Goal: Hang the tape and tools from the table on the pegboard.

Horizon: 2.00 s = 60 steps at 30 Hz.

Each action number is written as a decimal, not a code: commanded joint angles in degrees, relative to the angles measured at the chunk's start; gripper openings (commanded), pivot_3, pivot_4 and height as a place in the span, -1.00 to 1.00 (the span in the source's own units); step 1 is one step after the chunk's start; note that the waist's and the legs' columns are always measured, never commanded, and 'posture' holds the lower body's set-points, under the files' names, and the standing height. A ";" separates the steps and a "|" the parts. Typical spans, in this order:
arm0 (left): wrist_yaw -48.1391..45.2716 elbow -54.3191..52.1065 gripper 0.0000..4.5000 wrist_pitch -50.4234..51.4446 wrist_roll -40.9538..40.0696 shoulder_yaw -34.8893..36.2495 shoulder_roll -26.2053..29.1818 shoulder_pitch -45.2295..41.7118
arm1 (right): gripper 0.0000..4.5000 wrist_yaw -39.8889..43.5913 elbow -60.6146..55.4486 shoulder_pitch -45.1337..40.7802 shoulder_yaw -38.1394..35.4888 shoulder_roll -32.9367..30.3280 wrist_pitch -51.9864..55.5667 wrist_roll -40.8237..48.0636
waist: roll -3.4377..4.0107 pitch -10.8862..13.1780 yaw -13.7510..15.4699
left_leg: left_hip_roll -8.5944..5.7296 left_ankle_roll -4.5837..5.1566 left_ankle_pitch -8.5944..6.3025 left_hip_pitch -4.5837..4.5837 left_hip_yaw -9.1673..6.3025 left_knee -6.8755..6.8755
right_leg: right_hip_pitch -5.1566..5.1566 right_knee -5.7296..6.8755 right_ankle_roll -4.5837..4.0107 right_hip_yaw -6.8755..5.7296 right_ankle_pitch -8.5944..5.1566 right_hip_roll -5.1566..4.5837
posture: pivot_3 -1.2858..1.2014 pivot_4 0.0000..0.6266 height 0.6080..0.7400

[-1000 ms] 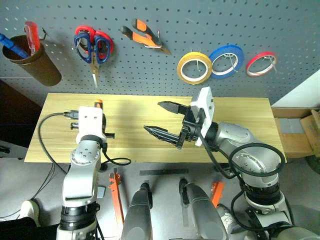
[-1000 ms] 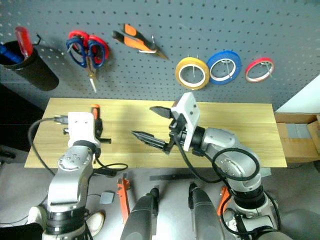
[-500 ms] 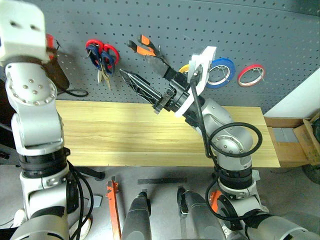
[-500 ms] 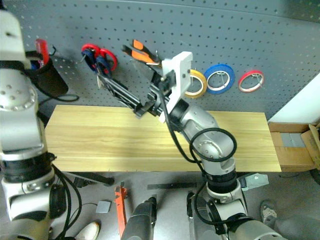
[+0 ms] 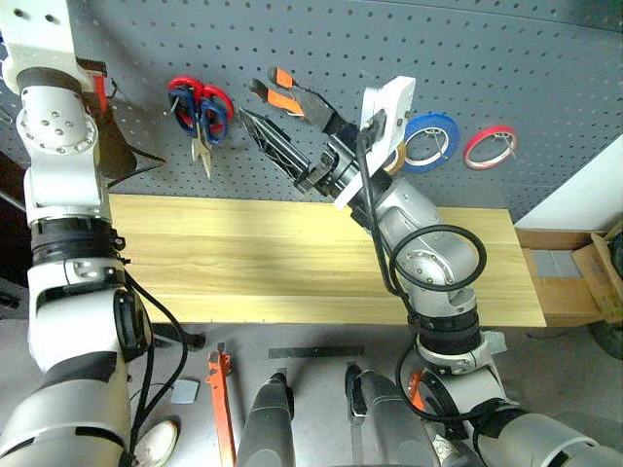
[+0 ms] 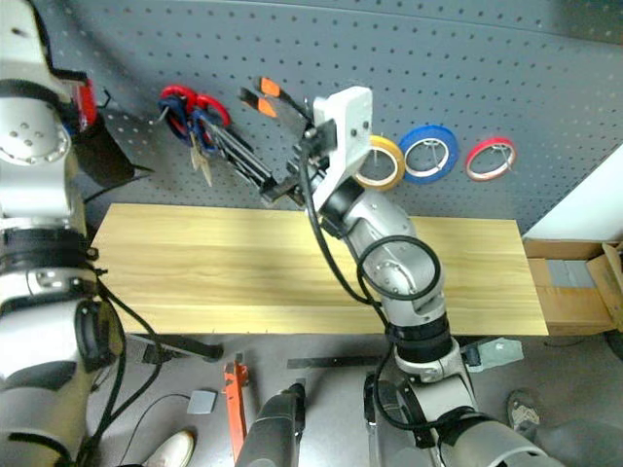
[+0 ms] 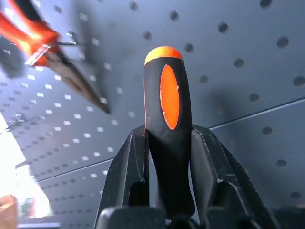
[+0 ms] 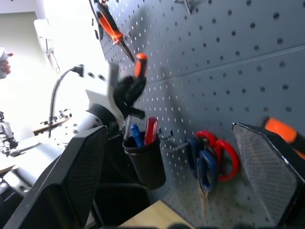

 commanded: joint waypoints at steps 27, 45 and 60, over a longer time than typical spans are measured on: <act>4.23 -27.24 -0.64 13.33 -9.08 7.62 -3.49 23.06 | 1.00 -0.55 -1.75 1.39 1.86 -1.70 -1.33 -1.37 | 0.01 0.00 -0.63 | 0.09 0.01 0.00 0.11 0.11 0.03 | 0.00 0.19 -0.09 0.08 0.06 -0.09 | 0.04 -0.17 1.00; 2.18 -39.43 0.98 24.89 -11.67 8.25 -6.58 27.40 | 1.00 0.28 -2.02 2.08 1.95 -3.19 -1.12 -1.65 | -0.02 -0.02 -0.29 | 0.09 0.07 0.04 0.13 0.02 0.55 | 0.17 0.26 -0.04 0.06 0.14 0.01 | 0.04 -0.18 1.00; 1.96 -68.02 0.98 41.83 -13.96 -0.73 -21.68 41.72 | 1.00 1.79 -12.55 14.35 2.44 -18.59 6.40 -3.97 | 0.17 -0.28 -0.18 | 0.03 0.08 0.03 0.28 0.02 0.83 | 0.44 0.50 0.10 0.15 0.08 -0.03 | 0.04 -0.16 1.00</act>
